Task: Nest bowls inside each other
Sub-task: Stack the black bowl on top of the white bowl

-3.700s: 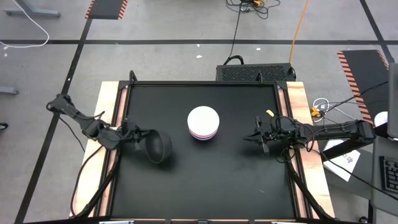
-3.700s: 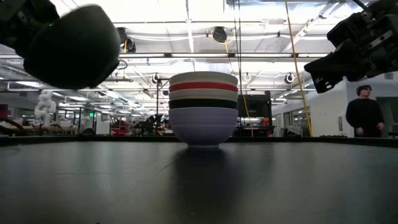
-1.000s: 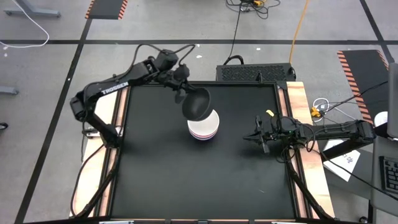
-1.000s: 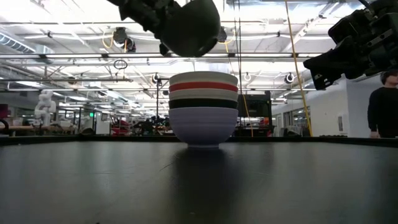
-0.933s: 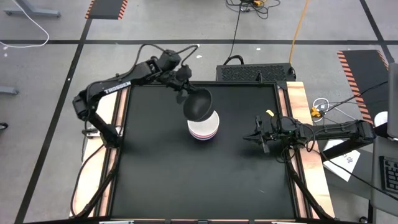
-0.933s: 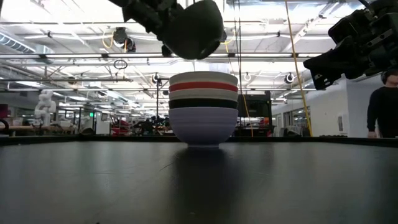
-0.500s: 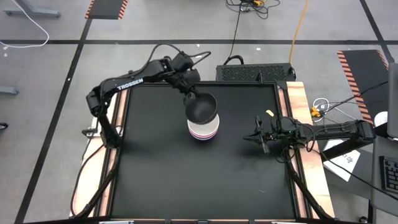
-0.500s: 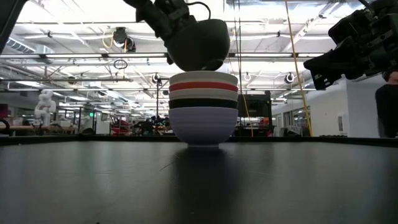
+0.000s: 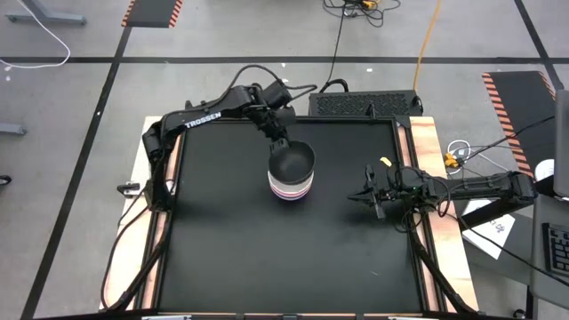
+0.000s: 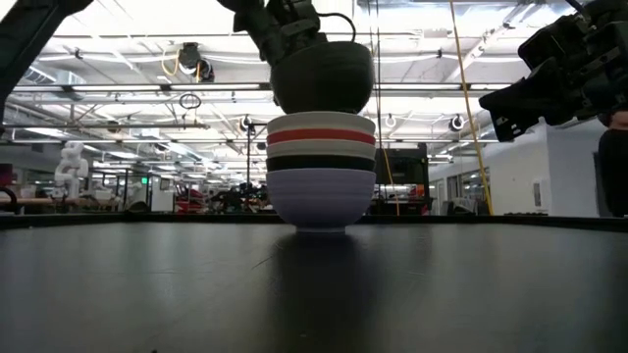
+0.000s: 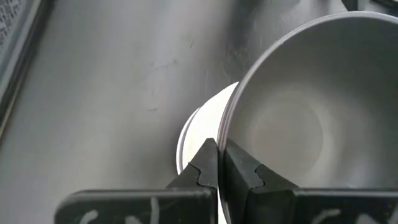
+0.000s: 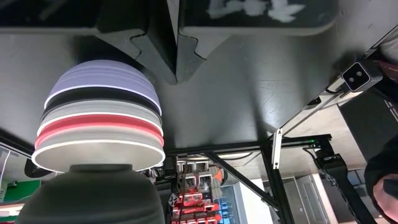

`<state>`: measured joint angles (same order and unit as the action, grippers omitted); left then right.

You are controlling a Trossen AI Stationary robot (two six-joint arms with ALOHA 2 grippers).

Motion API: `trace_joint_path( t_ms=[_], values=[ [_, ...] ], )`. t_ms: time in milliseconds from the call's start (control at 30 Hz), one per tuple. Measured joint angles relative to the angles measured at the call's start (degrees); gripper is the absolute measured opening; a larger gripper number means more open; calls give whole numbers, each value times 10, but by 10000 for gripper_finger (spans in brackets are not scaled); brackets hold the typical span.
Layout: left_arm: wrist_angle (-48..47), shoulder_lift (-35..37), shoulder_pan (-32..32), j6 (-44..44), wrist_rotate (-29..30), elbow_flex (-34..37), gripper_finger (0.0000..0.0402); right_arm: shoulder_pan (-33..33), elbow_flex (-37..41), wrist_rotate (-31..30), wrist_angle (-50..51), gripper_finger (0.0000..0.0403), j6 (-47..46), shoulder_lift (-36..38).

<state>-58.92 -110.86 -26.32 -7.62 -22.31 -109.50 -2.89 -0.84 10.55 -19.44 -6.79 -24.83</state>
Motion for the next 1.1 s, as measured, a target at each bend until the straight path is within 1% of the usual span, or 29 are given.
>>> trace_joint_path(
  t_ms=[100,267,433,700,833,1100],
  values=[
    [-15,-7,0,2,4,-5,5,0,0,0,0,0,0,0],
    [-49,-11,-1,4,29,-7,5,0,0,0,0,0,3,0],
    [-65,-13,3,6,34,-7,5,0,0,0,0,0,6,0],
    [-70,-14,11,9,52,-7,5,0,0,0,0,0,6,0],
    [-68,-14,17,11,76,-7,5,0,0,0,0,0,6,0],
    [-47,-18,20,11,76,-7,5,0,0,0,0,0,15,0]
  ],
)
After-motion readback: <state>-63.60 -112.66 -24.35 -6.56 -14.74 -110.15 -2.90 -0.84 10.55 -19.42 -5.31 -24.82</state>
